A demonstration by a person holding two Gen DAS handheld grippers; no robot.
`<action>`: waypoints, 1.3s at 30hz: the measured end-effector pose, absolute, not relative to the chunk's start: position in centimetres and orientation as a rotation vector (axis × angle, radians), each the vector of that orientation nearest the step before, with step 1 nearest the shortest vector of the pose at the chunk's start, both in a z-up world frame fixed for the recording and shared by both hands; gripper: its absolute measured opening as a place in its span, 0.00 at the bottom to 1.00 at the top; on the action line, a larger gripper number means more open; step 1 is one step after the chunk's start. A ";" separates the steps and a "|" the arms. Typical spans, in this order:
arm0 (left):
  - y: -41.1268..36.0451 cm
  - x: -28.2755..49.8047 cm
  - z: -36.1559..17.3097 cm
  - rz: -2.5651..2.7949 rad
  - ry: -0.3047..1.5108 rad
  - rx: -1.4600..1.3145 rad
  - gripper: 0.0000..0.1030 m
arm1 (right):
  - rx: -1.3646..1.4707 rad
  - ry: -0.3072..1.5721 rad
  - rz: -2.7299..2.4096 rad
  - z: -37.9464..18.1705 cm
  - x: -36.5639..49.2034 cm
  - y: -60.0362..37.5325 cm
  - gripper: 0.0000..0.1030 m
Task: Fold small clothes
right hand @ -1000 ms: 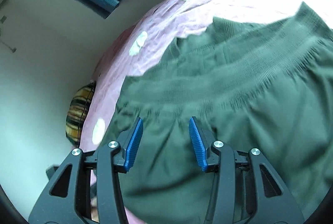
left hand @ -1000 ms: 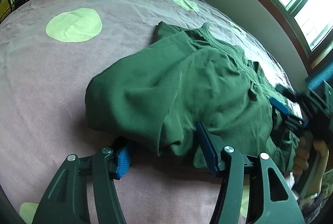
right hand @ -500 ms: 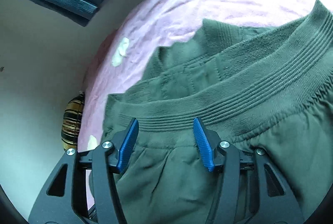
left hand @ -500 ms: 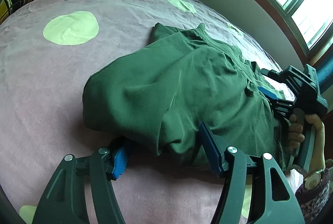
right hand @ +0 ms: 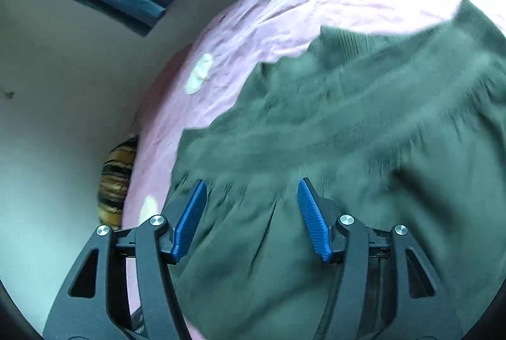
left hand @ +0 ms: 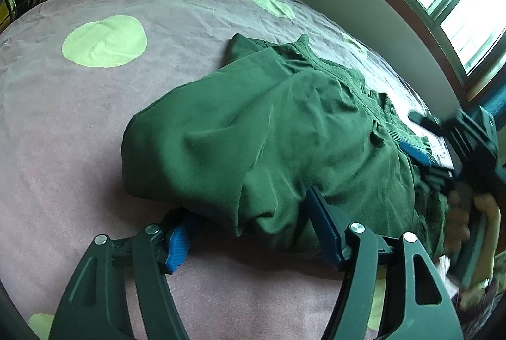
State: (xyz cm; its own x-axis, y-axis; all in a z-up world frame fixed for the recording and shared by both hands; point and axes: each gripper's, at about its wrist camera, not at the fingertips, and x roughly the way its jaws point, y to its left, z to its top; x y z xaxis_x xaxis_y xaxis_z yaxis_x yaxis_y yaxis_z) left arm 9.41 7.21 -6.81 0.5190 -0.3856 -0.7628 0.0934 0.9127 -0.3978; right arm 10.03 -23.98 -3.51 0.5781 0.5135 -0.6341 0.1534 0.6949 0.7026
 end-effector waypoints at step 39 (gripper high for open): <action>11.2 8.6 -7.2 -0.323 1.045 -0.604 0.67 | 0.629 0.853 0.281 -6.1 -3.5 -19.3 0.68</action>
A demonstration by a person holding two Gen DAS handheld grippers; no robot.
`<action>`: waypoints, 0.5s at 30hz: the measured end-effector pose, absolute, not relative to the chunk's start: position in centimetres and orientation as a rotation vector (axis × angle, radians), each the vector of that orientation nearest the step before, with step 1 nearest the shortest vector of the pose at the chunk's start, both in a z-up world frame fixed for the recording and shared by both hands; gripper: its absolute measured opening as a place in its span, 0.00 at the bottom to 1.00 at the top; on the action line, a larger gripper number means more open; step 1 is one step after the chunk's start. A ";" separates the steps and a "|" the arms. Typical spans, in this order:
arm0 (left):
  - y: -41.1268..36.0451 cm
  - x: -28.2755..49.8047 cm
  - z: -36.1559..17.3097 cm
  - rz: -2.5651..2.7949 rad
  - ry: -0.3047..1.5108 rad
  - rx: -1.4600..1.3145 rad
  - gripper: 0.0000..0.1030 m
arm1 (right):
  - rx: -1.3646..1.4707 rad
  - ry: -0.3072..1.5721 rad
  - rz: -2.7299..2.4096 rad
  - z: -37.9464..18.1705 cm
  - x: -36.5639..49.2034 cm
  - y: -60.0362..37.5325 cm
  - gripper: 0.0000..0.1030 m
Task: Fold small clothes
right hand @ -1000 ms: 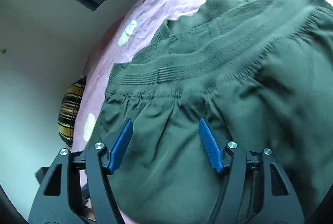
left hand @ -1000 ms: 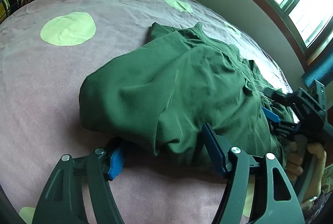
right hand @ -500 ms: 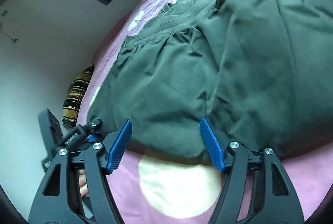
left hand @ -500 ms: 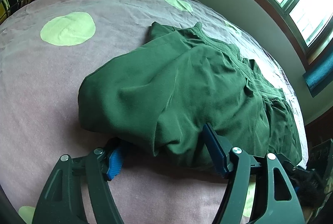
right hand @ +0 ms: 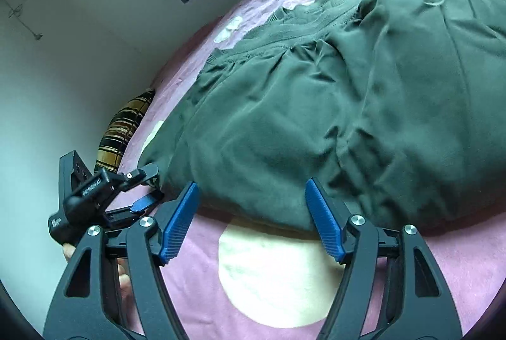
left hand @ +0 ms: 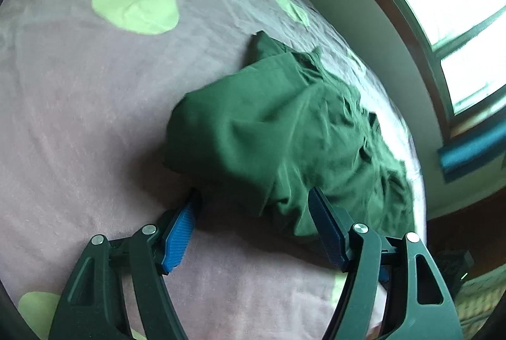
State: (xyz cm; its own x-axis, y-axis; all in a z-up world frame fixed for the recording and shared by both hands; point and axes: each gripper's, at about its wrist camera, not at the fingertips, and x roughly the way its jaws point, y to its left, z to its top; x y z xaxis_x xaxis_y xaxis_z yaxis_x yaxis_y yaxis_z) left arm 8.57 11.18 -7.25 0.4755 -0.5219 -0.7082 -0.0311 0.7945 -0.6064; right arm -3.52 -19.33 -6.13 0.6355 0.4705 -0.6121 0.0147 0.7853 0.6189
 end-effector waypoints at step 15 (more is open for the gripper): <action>10.2 12.7 -6.7 -0.229 1.083 -0.553 0.31 | 0.599 0.753 0.292 -4.1 -5.5 -19.6 0.68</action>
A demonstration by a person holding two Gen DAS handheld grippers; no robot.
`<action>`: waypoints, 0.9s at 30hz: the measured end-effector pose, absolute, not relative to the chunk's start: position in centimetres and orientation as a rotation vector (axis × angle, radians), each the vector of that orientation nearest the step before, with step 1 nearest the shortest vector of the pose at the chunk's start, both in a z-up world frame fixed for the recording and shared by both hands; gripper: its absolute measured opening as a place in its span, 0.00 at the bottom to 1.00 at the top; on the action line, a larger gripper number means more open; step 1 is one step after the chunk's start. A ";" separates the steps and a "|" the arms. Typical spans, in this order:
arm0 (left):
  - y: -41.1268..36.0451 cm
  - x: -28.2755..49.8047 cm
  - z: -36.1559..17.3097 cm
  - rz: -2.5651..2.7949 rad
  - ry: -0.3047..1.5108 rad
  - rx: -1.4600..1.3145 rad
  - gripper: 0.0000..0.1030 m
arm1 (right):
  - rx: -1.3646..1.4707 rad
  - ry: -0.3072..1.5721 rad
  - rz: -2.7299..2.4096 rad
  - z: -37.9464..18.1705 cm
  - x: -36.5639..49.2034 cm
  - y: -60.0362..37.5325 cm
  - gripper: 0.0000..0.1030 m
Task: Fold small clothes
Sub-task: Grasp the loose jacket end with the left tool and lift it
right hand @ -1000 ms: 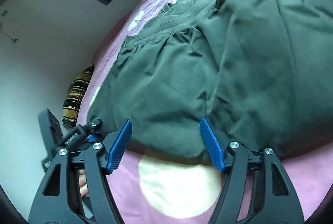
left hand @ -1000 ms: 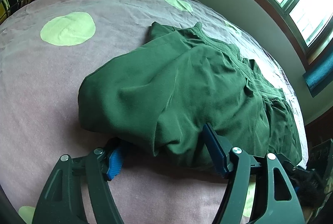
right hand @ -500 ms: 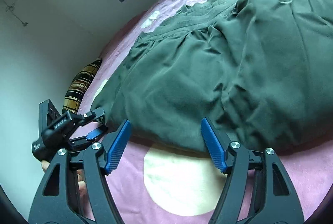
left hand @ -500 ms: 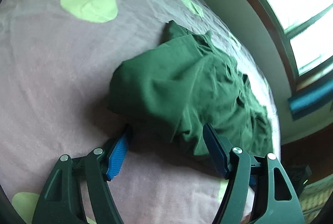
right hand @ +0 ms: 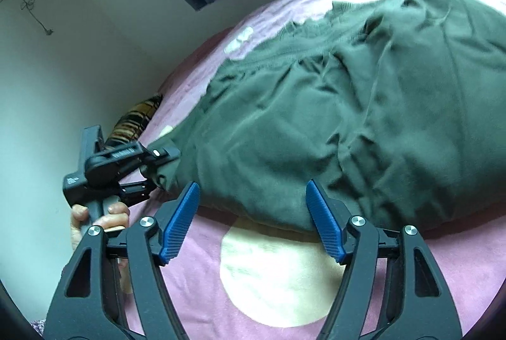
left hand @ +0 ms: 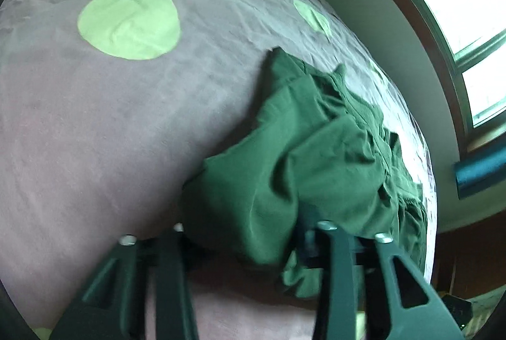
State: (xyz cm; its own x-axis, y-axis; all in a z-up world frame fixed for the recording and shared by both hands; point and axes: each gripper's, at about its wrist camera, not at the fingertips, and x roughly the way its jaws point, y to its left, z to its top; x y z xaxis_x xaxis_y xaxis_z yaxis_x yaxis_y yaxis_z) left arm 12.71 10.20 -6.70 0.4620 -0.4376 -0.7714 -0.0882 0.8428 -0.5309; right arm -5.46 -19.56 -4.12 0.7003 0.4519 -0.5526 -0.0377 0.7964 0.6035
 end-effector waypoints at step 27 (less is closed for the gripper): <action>-4.8 6.9 8.5 -0.373 0.730 0.010 0.13 | 0.714 0.812 0.460 -7.2 -5.6 -19.5 0.80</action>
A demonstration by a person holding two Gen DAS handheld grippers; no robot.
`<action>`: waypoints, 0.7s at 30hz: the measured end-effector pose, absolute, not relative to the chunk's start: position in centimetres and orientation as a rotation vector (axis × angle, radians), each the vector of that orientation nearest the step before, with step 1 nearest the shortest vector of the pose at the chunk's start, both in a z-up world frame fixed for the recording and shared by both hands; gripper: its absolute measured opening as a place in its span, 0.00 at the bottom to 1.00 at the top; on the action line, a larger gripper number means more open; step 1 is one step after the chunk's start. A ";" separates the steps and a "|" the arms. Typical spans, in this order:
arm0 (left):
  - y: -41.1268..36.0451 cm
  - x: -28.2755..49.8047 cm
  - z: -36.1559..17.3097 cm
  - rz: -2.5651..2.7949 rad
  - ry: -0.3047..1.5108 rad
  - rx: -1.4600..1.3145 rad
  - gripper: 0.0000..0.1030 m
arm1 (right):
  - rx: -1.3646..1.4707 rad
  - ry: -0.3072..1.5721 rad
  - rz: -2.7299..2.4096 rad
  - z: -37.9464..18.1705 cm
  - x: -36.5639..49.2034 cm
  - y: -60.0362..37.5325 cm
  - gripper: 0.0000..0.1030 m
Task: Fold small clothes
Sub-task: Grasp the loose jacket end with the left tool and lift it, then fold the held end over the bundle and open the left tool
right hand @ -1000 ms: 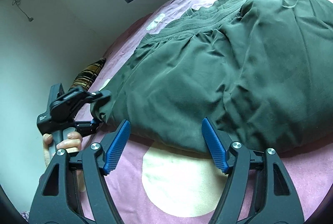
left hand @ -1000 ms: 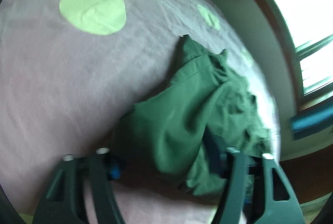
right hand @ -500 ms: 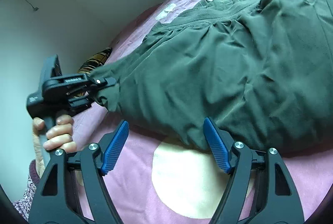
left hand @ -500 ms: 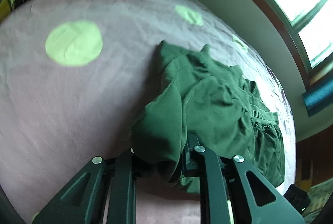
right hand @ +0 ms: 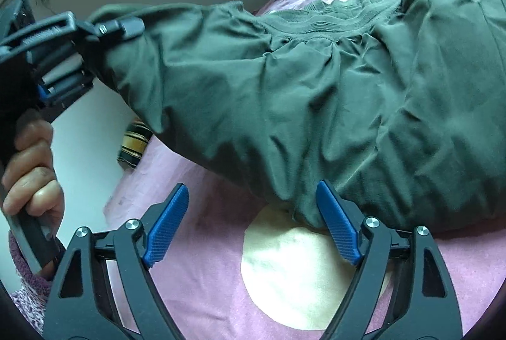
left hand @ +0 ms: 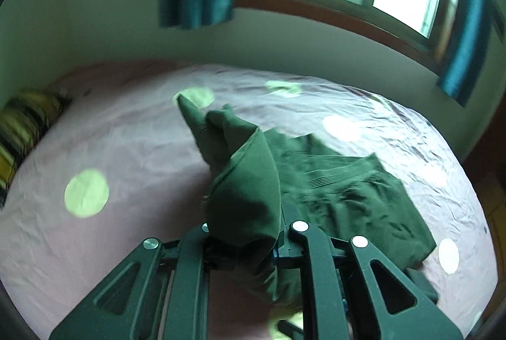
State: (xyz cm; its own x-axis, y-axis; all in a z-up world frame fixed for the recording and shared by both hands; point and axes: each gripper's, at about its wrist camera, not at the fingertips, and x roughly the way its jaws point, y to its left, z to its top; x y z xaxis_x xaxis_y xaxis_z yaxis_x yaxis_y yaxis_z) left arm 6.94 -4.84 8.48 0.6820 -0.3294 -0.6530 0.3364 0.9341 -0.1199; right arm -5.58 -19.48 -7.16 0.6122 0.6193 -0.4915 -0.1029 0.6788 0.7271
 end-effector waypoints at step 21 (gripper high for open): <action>-21.5 0.4 5.5 -0.508 0.628 0.322 0.13 | 0.941 0.751 0.295 -7.9 -16.5 -35.7 0.80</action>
State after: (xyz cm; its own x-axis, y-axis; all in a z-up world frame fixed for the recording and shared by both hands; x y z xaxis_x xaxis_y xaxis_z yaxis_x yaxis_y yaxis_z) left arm 0.37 -21.52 5.54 0.6936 -0.3517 -0.6287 0.5413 0.8303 0.1327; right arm -16.55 -35.74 -7.94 0.7143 0.5354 -0.4507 0.0854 0.5725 0.8154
